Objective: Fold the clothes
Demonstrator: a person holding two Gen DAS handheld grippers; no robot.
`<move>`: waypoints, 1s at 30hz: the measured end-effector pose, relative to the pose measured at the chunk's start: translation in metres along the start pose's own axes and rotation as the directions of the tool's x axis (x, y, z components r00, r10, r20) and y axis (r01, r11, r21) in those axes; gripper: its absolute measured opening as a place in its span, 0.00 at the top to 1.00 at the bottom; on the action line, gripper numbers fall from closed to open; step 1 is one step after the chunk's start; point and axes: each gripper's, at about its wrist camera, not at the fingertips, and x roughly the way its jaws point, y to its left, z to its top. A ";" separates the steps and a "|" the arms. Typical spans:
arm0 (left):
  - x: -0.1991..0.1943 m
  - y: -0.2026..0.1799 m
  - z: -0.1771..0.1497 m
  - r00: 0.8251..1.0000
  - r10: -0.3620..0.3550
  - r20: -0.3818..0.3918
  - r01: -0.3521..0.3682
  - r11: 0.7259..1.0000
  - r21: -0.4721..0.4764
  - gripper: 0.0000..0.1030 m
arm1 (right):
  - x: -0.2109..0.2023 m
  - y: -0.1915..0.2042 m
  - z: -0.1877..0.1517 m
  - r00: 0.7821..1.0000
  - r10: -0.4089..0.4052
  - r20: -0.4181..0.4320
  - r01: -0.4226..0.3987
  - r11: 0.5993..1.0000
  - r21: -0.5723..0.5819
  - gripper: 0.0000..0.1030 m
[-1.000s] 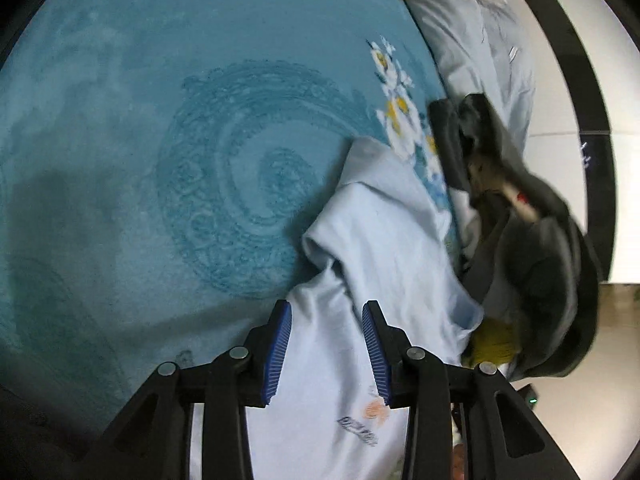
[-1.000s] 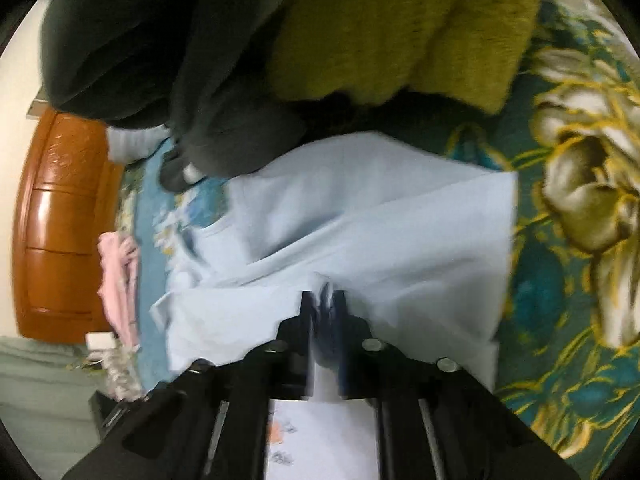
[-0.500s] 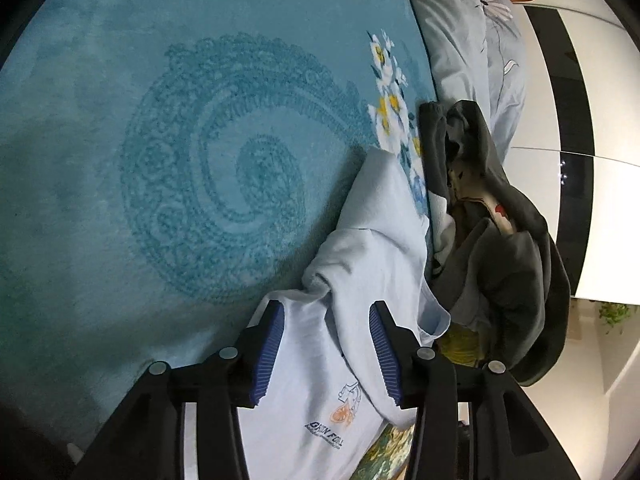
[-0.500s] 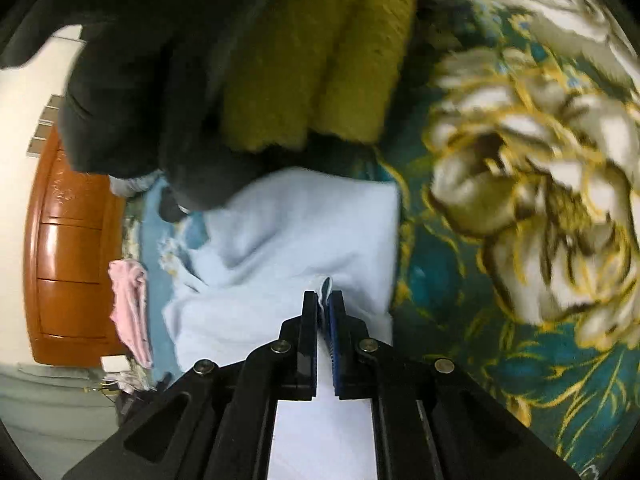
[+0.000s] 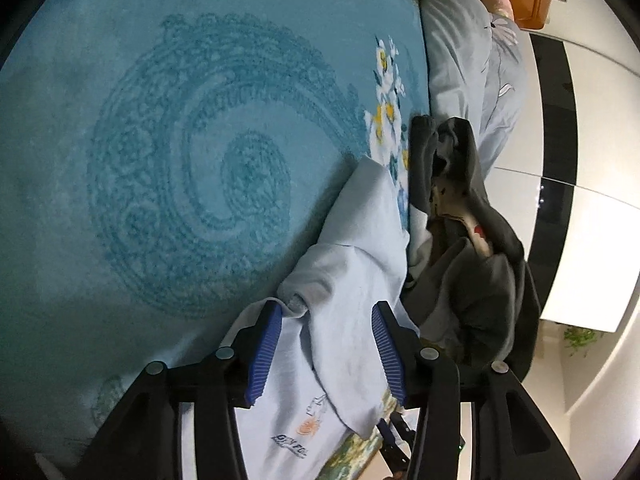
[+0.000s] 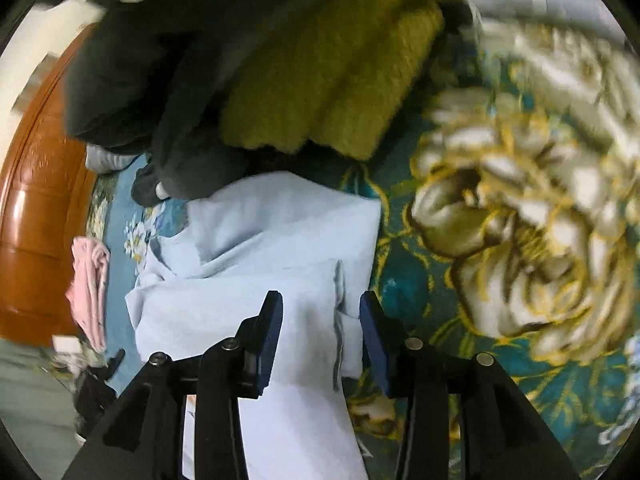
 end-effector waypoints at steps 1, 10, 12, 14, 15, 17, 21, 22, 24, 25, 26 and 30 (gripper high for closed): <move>0.000 0.000 0.000 1.000 -0.010 0.000 0.010 1.000 -0.005 0.50 | -0.009 0.011 -0.001 1.000 -0.009 0.023 0.010 0.999 -0.050 0.60; 0.008 0.012 0.007 0.998 -0.056 0.018 0.057 0.997 -0.057 0.43 | 0.036 0.171 0.004 0.983 0.132 -0.131 -0.176 0.885 -0.430 0.59; 0.008 0.015 0.008 0.997 -0.081 0.016 0.082 0.994 -0.069 0.44 | 0.059 0.210 0.007 0.968 0.162 -0.190 -0.233 0.855 -0.464 0.59; 0.006 0.017 0.009 0.995 -0.103 0.016 0.104 0.991 -0.079 0.44 | 0.091 0.253 0.006 0.956 0.143 -0.256 -0.260 0.820 -0.511 0.59; 0.006 0.017 0.010 0.993 -0.114 0.014 0.114 0.990 -0.080 0.44 | 0.104 0.270 0.005 0.955 0.114 -0.274 -0.252 0.798 -0.547 0.59; 0.007 0.018 0.011 0.992 -0.130 0.001 0.129 0.988 -0.084 0.44 | 0.129 0.302 0.003 0.951 0.053 -0.305 -0.238 0.752 -0.614 0.59; 0.009 0.020 0.011 0.983 -0.180 -0.036 0.174 0.977 -0.122 0.44 | 0.174 0.340 -0.008 0.930 -0.086 -0.357 -0.210 0.673 -0.709 0.59; 0.008 0.022 0.010 0.981 -0.189 -0.046 0.181 0.974 -0.138 0.44 | 0.184 0.347 -0.012 0.922 -0.121 -0.368 -0.205 0.655 -0.728 0.59; 0.008 0.023 0.007 0.977 -0.200 -0.074 0.187 0.970 -0.157 0.44 | 0.196 0.356 -0.018 0.913 -0.154 -0.378 -0.203 0.632 -0.748 0.59; 0.007 0.023 0.005 0.976 -0.203 -0.084 0.188 0.970 -0.154 0.44 | 0.202 0.358 -0.022 0.905 -0.184 -0.384 -0.195 0.623 -0.757 0.59; 0.007 0.021 0.005 0.975 -0.205 -0.085 0.191 0.971 -0.143 0.44 | 0.208 0.359 -0.026 0.895 -0.216 -0.389 -0.185 0.614 -0.767 0.59; 0.010 0.013 0.010 0.973 -0.218 -0.077 0.210 0.973 -0.096 0.44 | 0.223 0.360 -0.036 0.870 -0.299 -0.393 -0.159 0.584 -0.796 0.60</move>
